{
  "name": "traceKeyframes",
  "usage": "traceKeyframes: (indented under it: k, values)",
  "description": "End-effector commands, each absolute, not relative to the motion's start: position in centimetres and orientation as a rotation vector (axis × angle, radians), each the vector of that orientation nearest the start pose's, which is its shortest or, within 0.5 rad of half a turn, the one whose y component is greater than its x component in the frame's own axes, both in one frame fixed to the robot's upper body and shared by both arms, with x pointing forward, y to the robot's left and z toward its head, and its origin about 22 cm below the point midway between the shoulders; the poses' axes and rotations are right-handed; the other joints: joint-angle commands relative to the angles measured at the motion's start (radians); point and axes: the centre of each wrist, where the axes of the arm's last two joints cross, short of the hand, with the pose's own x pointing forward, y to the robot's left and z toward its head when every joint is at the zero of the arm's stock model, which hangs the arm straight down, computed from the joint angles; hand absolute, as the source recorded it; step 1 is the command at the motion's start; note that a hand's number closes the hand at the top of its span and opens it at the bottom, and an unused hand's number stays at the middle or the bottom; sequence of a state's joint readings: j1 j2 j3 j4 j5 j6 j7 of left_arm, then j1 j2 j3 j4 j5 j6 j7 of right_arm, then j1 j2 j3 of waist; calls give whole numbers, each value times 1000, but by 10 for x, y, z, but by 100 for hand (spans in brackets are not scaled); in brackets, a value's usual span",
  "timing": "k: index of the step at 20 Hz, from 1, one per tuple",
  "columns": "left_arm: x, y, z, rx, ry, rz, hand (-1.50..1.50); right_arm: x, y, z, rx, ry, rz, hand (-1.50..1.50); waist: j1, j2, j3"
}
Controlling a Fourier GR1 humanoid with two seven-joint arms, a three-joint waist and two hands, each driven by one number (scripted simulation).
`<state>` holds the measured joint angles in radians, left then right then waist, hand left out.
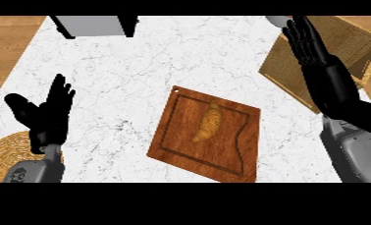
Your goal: Pick the croissant from the cutting board and place it in the basket
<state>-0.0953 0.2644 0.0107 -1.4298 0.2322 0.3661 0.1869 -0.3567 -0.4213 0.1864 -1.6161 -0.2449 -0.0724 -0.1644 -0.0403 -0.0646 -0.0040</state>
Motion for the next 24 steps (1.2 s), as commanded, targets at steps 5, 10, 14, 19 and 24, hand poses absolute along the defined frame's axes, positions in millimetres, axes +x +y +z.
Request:
traceKeyframes:
  k: [5, 10, 14, 19, 24]
  values:
    - [241, 267, -29, 161, -1115, 37, 0, 335, -164, 112, 38, -1887, 200, 150, 84, 75, 3]
    - [217, 277, -50, 134, -1026, -76, 0, 303, -50, 64, 83, -1789, 507, 150, 115, 74, 1]
    - [214, 275, -51, 111, -1027, -80, 0, 304, -26, 46, -203, -1739, 545, -150, 104, 67, 1]
    - [209, 299, -51, 158, -1001, -59, 0, 345, -42, 60, -664, -1568, 773, -150, 67, 46, -7]
    - [206, 294, -55, 168, -1001, -42, 0, 366, -20, 132, -934, -1389, 974, -150, 33, 35, -5]
